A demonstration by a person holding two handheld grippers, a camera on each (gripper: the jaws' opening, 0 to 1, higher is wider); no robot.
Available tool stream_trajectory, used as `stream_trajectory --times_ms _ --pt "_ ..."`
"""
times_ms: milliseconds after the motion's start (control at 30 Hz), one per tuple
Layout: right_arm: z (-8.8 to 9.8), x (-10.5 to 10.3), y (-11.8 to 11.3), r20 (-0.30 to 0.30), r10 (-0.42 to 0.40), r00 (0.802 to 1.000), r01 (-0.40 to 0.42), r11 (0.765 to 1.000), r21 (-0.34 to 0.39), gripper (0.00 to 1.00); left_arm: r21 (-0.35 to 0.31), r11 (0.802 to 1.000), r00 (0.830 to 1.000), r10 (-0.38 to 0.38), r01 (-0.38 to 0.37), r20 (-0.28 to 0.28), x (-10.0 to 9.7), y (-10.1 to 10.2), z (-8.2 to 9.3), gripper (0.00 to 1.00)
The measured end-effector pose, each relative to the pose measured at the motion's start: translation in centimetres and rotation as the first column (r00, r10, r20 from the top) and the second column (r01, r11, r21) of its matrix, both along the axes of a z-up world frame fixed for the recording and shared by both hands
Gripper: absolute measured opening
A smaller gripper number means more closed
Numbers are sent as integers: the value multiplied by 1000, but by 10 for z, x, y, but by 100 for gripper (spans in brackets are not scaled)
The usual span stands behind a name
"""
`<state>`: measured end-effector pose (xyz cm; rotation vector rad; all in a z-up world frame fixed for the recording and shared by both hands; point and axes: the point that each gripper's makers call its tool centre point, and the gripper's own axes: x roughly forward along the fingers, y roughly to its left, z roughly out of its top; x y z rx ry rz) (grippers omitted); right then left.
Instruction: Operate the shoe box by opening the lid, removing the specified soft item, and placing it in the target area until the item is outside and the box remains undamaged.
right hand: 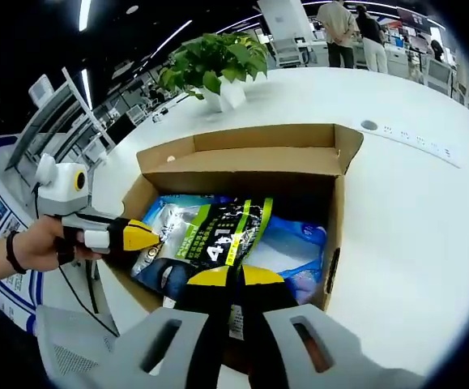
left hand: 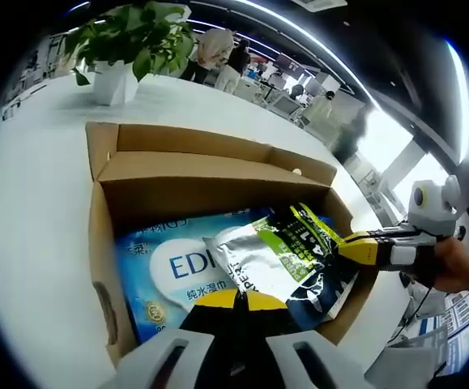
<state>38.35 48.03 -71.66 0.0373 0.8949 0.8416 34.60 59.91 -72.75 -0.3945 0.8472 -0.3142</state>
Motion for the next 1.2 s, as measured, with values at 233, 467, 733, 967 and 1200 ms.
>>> stream_trajectory --times_ms 233,467,733,967,1200 --pt "2 -1 0 20 16 1000 -16 1000 -10 0 -14 1000 1000 20 -20 1 2 0 4 0" --pt "5 0 -4 21 12 1000 -12 1000 -3 0 -16 1000 1000 16 -16 9 5 -3 7 0" --pt "16 4 -8 25 -17 1000 17 999 30 0 -14 1000 1000 14 -14 23 8 -5 13 0" --pt "23 7 -16 36 -35 999 33 999 40 0 -9 1000 999 -1 1 35 14 -13 19 0" --pt "30 12 -29 53 -52 997 50 998 44 0 -2 1000 998 -26 26 52 23 -27 28 0"
